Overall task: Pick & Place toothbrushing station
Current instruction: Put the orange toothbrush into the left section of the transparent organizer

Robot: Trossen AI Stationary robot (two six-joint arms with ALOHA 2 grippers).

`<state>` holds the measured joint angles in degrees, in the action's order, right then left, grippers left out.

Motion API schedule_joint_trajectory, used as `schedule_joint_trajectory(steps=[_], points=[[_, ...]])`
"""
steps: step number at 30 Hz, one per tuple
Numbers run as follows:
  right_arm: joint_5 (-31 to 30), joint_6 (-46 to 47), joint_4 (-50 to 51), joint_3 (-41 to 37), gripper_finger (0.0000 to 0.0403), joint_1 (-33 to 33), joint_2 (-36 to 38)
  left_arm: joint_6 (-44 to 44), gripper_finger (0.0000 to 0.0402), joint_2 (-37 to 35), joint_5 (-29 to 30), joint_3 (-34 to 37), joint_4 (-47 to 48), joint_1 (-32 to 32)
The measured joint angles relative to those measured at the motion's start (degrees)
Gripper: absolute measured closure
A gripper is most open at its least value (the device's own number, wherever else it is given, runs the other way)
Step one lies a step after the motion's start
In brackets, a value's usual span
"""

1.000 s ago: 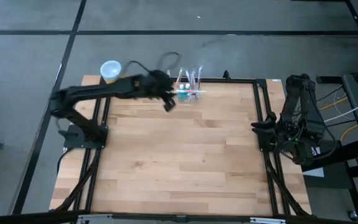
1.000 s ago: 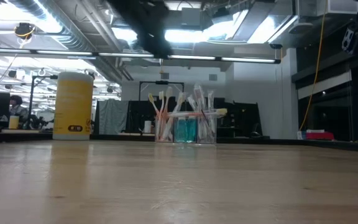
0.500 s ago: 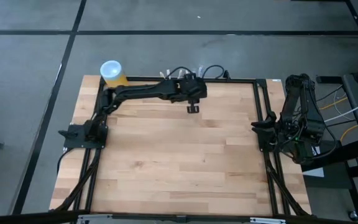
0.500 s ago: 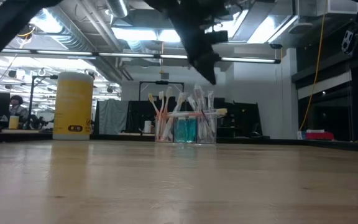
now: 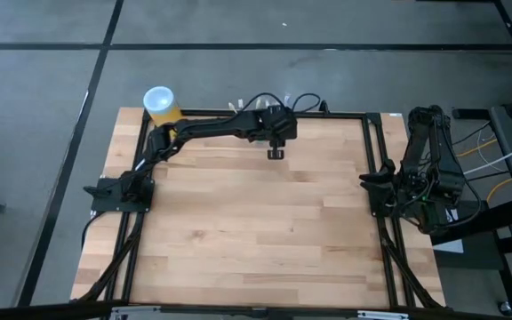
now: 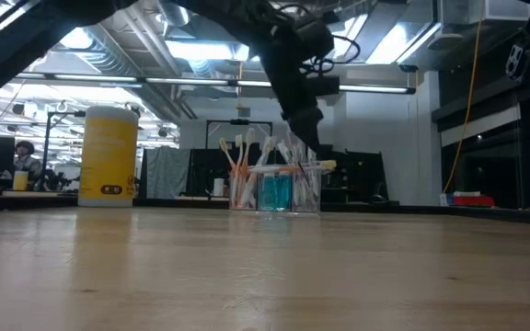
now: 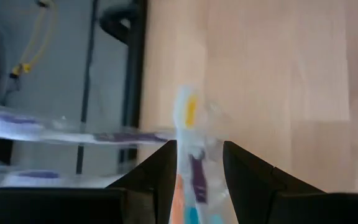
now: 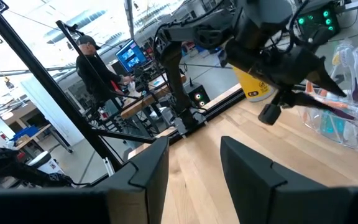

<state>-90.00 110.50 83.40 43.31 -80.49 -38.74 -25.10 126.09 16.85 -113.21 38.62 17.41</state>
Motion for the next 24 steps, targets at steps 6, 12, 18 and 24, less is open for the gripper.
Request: schedule_joint_trajectory(steps=[6,12,18,24], points=[[0.0,0.1,-0.3,0.0,0.0254,0.0,0.1,-1.8,0.0276,1.8,-1.5,0.1,-1.5,0.5],[0.0,0.1,-0.7,0.0,0.0254,0.0,0.1,-1.8,0.0276,3.6,-1.2,0.1,-2.8,0.7],[0.0,0.1,-0.9,0.0,0.0254,0.4,0.1,-3.1,0.0293,4.5,1.4,0.1,-5.0,1.1],[0.0,0.1,-0.9,0.0,0.0254,1.4,0.1,-1.9,0.0384,4.2,2.1,0.1,-5.4,2.3]])
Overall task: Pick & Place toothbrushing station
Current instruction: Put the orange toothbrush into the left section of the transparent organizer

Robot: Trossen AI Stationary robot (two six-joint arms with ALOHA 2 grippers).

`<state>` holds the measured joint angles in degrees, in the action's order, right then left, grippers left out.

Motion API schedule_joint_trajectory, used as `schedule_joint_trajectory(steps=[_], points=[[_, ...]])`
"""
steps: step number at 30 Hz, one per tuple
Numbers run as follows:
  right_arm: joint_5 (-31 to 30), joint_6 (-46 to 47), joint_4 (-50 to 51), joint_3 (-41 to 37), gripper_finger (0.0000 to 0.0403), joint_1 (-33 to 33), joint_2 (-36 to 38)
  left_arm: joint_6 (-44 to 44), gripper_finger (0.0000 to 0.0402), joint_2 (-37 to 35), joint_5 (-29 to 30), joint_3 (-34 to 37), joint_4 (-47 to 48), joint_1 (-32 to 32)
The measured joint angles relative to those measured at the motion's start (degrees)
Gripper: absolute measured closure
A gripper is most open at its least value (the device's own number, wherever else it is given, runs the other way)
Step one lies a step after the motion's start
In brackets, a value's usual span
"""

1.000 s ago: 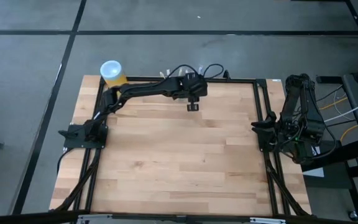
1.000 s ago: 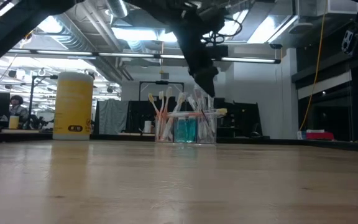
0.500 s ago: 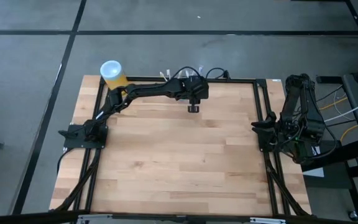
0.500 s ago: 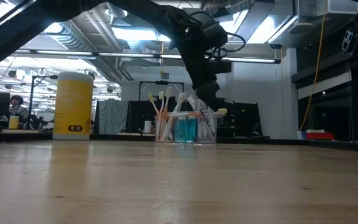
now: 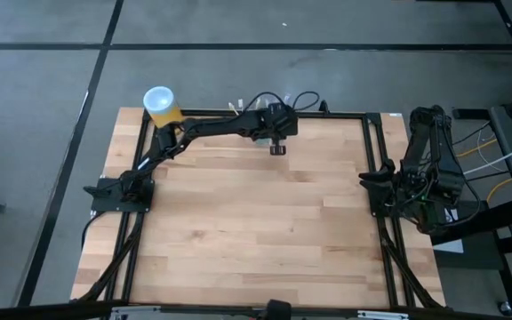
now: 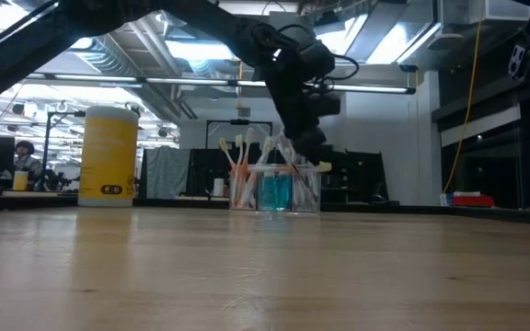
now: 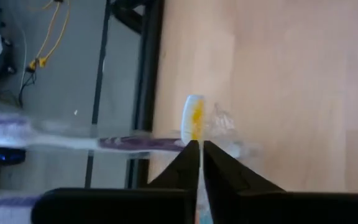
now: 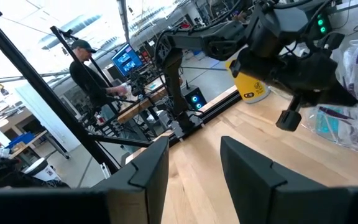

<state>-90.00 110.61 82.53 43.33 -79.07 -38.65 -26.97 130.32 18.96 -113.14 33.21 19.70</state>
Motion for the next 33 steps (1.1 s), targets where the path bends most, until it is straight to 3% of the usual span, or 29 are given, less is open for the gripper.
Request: schedule_joint_trajectory(steps=[10,19,24,33], points=[[0.0,0.1,0.0,0.0,0.0254,0.2,0.0,1.6,0.04,-3.0,0.7,0.0,0.3,0.4],[0.0,0.0,0.0,0.0,0.0254,0.7,0.0,6.8,0.04,-12.3,5.8,0.0,0.3,1.9],[0.0,-0.4,0.0,0.0,0.0254,1.1,0.0,11.9,0.04,-17.0,6.2,0.2,4.8,4.3],[0.0,-1.1,0.0,0.0,0.0254,1.2,0.0,18.1,0.04,-23.2,6.0,9.4,7.0,5.1]])
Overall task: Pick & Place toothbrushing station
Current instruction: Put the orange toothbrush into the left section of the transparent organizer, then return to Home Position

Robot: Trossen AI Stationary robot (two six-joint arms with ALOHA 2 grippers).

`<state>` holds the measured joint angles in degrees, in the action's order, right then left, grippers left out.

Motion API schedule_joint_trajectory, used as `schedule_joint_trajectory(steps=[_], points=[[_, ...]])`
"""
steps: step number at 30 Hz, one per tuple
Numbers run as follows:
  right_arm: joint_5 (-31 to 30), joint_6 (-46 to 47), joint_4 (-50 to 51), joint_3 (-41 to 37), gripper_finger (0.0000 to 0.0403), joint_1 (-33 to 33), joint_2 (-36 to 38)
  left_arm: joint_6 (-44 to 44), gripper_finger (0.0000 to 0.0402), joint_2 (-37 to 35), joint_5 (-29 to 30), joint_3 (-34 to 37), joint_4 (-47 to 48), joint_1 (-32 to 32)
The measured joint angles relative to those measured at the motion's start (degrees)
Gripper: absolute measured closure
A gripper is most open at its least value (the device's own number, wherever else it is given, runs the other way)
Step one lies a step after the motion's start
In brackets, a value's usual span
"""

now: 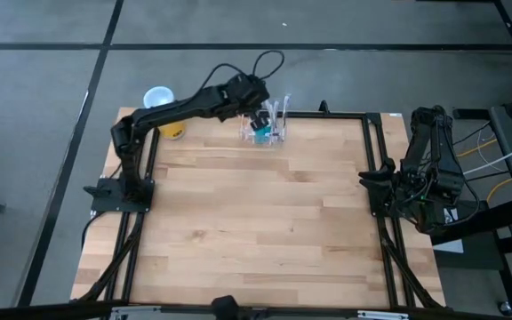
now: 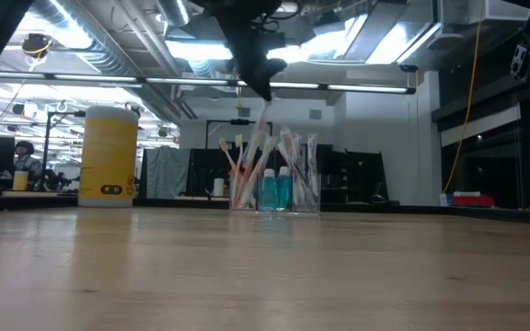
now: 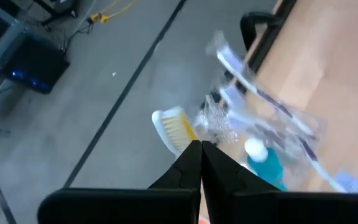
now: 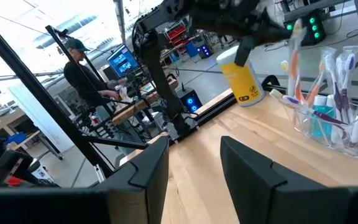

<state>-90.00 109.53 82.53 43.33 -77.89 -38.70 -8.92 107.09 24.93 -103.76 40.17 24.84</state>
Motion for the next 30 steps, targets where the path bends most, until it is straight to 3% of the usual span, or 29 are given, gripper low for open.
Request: schedule_joint_trajectory(steps=[3,10,14,22,30], points=[[0.0,-0.1,0.0,0.0,0.0254,0.0,0.0,0.9,0.04,-2.4,1.2,5.7,-1.0,-0.2],[0.0,-0.1,0.0,0.0,0.0254,0.7,0.0,7.3,0.04,-8.6,1.1,22.3,-12.9,-0.4],[0.0,0.0,0.0,0.0,0.0254,1.2,0.0,10.7,0.04,-10.3,0.8,28.1,-16.4,-0.4],[0.0,0.1,0.0,0.0,0.0254,2.5,0.0,12.0,0.0394,-10.9,0.5,31.3,-15.9,-1.0],[0.0,0.1,0.1,0.0,0.0254,2.5,0.0,9.9,0.0333,-16.9,0.9,31.3,-16.1,-1.0]])
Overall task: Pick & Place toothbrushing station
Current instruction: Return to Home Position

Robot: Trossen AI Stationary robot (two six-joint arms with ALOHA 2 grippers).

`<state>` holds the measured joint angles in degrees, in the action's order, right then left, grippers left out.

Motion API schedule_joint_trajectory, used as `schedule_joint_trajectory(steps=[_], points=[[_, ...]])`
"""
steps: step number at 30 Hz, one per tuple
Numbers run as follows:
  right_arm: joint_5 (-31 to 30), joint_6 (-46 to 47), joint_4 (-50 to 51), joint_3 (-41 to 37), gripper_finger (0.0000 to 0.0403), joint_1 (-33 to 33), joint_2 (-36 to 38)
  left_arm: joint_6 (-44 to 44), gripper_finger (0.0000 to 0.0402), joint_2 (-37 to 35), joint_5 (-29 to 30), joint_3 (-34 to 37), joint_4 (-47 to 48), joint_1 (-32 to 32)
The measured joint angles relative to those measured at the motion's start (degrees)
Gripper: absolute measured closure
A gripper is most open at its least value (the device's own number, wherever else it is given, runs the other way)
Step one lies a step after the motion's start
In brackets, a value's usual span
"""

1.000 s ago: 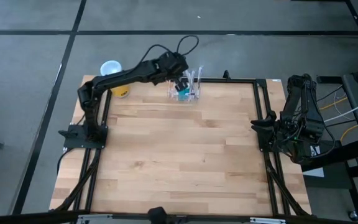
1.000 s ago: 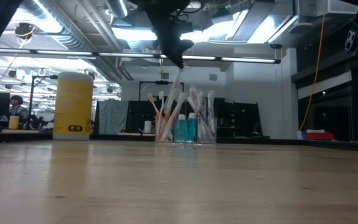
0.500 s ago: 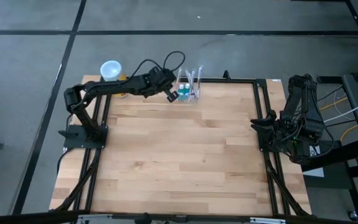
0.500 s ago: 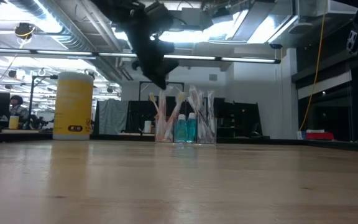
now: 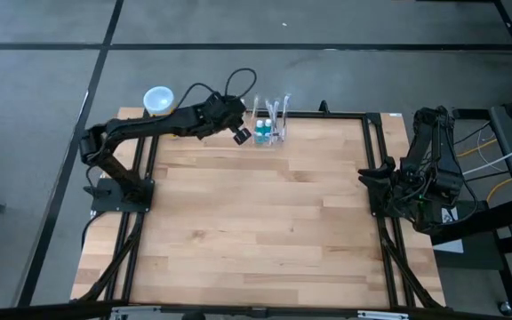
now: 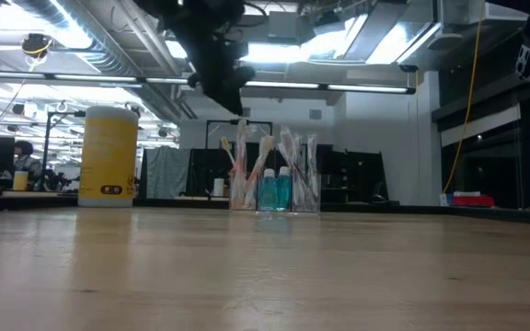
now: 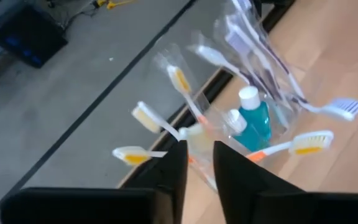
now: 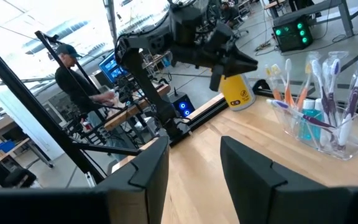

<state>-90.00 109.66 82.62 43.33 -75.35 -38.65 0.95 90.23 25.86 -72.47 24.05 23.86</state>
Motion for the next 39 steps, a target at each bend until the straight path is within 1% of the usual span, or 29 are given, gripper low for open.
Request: schedule_joint_trajectory(steps=[5,9,12,13,15,18,23,25,27,30,32,36,39], points=[[0.0,-0.2,0.3,0.0,0.0254,0.0,0.0,0.7,0.028,-2.5,0.1,0.0,1.6,0.7],[0.0,-0.2,-0.1,0.0,0.0254,0.0,0.0,4.3,0.0246,-4.9,1.6,0.0,7.7,0.7],[0.0,-0.2,-0.4,0.0,0.0254,-0.3,0.0,6.6,0.0231,-7.1,-2.0,0.2,15.1,0.6],[0.0,-0.2,-0.5,0.0,0.0254,-0.7,0.0,6.5,0.0228,-8.5,-4.0,1.4,15.3,0.5],[0.0,-0.3,-0.5,0.0,0.0254,-1.9,-0.1,6.3,0.0226,-13.4,-8.2,5.8,11.3,-0.3],[0.0,-0.8,0.0,0.0,0.0254,-3.9,0.2,9.3,0.0227,-23.9,-13.5,15.0,-3.6,-0.8],[0.0,-0.9,1.7,0.0,0.0254,-6.2,1.9,16.6,0.023,-39.5,-15.0,30.8,-20.8,-0.8],[0.0,-1.0,2.8,0.2,0.0254,-7.3,2.9,18.7,0.023,-44.4,-14.9,35.3,-26.8,-1.8],[0.0,-2.6,3.6,1.4,0.0254,-8.4,3.8,20.0,0.023,-48.2,-13.0,38.9,-31.2,-3.3],[0.0,-8.4,4.0,3.1,0.0254,-9.3,4.9,19.0,0.023,-53.9,-8.4,43.2,-37.2,-5.8],[0.0,-11.5,4.1,3.3,0.0254,-9.4,5.9,18.0,0.023,-57.3,-6.3,45.7,-37.7,-7.4],[0.0,-14.1,4.1,1.8,0.0254,-9.4,6.8,14.4,0.023,-62.4,-6.0,50.2,-37.6,-9.7],[0.0,-12.5,4.0,-0.4,0.0254,-9.4,6.8,11.0,0.0231,-65.9,-6.5,52.7,-38.5,-10.3]])
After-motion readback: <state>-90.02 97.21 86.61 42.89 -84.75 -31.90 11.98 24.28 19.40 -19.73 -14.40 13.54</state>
